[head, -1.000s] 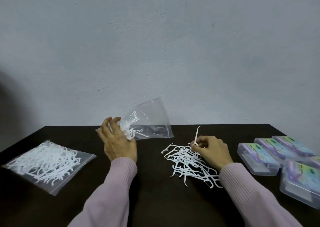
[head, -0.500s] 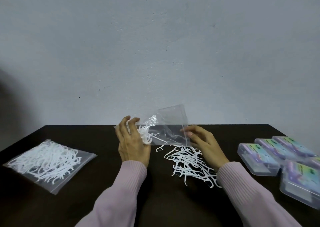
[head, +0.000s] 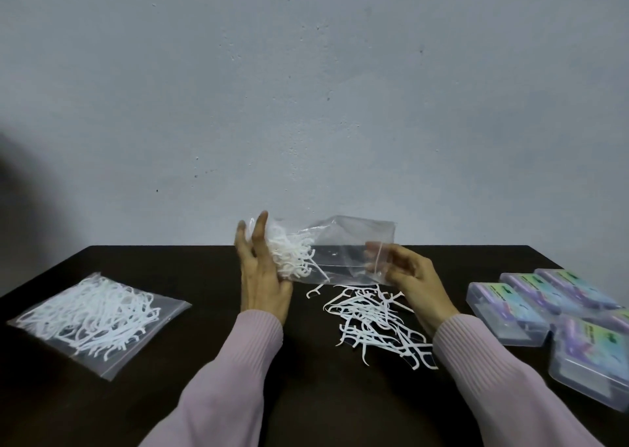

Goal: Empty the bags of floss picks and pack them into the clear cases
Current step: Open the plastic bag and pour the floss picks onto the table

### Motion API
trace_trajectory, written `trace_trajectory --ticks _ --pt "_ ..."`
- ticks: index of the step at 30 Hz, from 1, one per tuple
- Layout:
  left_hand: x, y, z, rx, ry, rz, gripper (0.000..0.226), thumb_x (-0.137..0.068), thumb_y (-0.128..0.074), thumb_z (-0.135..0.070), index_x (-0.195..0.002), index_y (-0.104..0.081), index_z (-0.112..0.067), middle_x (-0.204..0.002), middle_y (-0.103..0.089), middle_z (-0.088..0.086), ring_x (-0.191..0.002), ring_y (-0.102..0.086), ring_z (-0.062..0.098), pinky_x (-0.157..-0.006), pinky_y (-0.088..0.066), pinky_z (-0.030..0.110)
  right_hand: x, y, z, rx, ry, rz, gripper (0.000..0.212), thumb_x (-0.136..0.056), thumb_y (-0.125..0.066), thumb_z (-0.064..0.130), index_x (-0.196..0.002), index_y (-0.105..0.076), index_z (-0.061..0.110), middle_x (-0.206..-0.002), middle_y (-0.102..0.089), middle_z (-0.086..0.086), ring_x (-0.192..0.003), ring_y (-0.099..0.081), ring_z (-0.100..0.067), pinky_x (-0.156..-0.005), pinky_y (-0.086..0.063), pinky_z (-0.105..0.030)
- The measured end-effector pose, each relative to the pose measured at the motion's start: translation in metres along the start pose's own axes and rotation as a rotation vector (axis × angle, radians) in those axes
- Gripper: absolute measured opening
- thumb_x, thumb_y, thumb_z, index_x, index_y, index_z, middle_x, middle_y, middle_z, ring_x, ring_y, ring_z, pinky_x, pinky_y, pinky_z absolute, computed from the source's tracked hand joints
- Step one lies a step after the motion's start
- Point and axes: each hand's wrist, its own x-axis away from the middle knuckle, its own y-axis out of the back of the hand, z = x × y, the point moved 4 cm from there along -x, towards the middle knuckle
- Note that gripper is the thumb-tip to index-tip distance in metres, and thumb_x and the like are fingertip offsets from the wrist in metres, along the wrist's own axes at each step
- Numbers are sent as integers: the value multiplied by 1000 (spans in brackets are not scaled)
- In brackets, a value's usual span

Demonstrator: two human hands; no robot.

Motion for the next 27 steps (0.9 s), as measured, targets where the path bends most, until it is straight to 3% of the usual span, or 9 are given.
trace_trajectory --ticks 3,6,12,17,20,24,27 --pt "4 -6 0 75 4 99 96 -76 -51 21 -144 -18 -38 -138 -40 12 -102 -48 13 -90 -41 28 3 -8 -1 17 -3 38 34 -93 -45 -2 -107 -65 21 -106 -66 11 -97 -61 -1 -75 -45 -13" --pt "4 -7 -3 58 -76 63 91 -71 -54 24 -142 -29 -27 -124 -45 10 -104 -45 12 -93 -41 28 4 -15 -1 -10 -20 133 21 -91 -52 14 -105 -62 27 -106 -67 8 -93 -65 -7 -76 -51 -20" --pt "1 -4 -5 -58 -115 17 69 -73 -71 8 -130 -37 -12 -118 -55 13 -103 -57 25 -91 -49 37 2 -12 -4 -29 -52 180 36 -80 -64 12 -110 -56 30 -112 -63 1 -100 -63 -14 -76 -54 -25" --pt "5 -10 -15 -266 -335 79 104 -52 -67 23 -129 -26 -33 -99 -52 11 -87 -51 23 -77 -43 37 1 -13 -1 37 -14 203 38 -76 -67 11 -109 -57 27 -109 -64 2 -99 -62 -12 -83 -52 -29" --pt "8 -14 -15 -392 -384 77 104 -45 -72 20 -129 -32 -27 -95 -56 10 -82 -55 26 -70 -47 39 2 -13 2 111 14 213 41 -66 -68 28 -105 -57 32 -111 -64 6 -99 -62 -10 -81 -49 -22" --pt "8 -12 -15 -361 -389 42 86 -48 -84 -15 -121 -39 -17 -94 -56 11 -80 -56 28 -66 -43 35 2 -14 2 178 19 236 29 -72 -64 33 -100 -58 35 -109 -62 12 -98 -60 -2 -80 -46 -18" --pt "9 -12 -20 -397 -404 7 91 -46 -77 -46 -122 -39 -12 -96 -55 11 -82 -56 28 -66 -44 37 4 -20 1 277 11 291 32 -76 -60 38 -106 -61 27 -107 -62 17 -96 -60 1 -89 -48 -24"
